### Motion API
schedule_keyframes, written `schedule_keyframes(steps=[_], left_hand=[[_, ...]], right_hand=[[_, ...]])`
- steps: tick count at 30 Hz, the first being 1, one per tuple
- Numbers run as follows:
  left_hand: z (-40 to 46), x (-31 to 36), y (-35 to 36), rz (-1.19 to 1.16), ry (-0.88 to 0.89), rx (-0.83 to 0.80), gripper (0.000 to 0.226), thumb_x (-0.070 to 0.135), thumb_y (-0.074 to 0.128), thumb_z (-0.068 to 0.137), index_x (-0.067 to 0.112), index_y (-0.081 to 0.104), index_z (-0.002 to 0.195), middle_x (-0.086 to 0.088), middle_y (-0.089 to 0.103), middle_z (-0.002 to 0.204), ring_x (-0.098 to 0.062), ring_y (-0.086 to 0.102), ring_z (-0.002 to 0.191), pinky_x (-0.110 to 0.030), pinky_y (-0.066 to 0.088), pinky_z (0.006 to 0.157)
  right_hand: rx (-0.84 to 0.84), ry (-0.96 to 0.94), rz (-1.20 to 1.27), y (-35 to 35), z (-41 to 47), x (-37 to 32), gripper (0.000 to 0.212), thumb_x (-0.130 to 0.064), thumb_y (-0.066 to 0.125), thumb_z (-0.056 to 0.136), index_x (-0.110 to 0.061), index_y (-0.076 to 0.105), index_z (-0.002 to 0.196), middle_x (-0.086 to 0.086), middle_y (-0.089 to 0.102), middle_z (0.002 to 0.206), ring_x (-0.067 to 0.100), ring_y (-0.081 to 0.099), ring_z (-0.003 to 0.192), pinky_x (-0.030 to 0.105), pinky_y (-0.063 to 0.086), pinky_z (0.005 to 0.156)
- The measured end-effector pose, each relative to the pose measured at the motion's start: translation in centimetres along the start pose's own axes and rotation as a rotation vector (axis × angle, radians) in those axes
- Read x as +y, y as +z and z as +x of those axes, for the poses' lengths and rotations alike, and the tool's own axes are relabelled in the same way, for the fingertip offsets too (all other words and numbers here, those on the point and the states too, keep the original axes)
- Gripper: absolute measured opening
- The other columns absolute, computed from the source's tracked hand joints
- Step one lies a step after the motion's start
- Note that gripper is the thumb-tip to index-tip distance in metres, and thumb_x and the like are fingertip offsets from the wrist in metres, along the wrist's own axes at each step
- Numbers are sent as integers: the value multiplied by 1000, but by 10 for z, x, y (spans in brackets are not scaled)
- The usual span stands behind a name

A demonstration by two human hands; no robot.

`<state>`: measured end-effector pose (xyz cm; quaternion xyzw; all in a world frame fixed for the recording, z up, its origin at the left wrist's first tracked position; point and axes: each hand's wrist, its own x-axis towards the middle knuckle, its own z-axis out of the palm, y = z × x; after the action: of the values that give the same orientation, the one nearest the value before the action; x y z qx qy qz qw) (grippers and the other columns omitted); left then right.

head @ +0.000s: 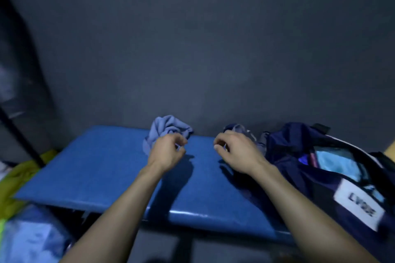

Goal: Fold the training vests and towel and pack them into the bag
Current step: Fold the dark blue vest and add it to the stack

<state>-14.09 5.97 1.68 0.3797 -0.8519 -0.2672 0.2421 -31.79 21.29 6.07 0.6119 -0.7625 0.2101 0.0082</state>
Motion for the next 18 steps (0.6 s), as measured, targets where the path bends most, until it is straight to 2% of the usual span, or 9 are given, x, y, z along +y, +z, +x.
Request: schedule_keyframes(steps=[2,4,7,9,12,15,18], left_hand=[[3,-31,-13,0,-138,76,14,21,73,84,30,71,95,3,74,101,-24,69,97,-36,53,88],[8,-59,-20,72,-220,91,28,27,75,84,25,68,111,-2,67,113,-27,64,104,-38,53,87],[11,-88,-16,210,-242,43,51,38,76,84,26,59,131,-2,55,128,-31,56,115,-41,50,90],[17,-97,-10,294,-238,0,53,47,74,86,29,55,132,0,51,131,-32,51,117,-40,46,89],[31,-103,-5,425,-246,-15,38,47,68,91,27,59,121,-1,54,124,-29,53,114,-36,42,78],[38,-105,-8,510,-267,-40,20,34,58,98,20,66,109,-4,58,115,-30,55,104,-35,39,72],[37,-106,-15,416,-279,34,12,24,54,96,17,56,86,-5,64,94,-33,54,83,-34,38,64]], right_hand=[[-16,-26,60,32,13,-16,13,-30,58,98,-23,69,100,-2,65,100,24,63,95,40,50,84],[-39,-32,109,59,24,-29,12,-29,58,98,-23,67,99,-3,64,98,22,62,94,40,50,83],[-67,-9,176,92,34,-35,11,-29,59,97,-23,68,101,-5,64,98,18,62,90,38,50,82],[-92,8,191,107,38,-32,12,-28,60,98,-22,69,103,-5,64,97,15,61,89,34,48,82],[-104,15,218,117,41,-24,14,-28,61,98,-22,69,107,-9,63,97,9,58,87,29,47,81],[-115,34,203,122,42,-19,14,-30,60,98,-24,68,107,-11,63,96,11,60,88,33,50,82],[-142,49,184,123,37,-20,12,-30,59,98,-25,68,103,-13,60,90,12,60,84,38,52,81]])
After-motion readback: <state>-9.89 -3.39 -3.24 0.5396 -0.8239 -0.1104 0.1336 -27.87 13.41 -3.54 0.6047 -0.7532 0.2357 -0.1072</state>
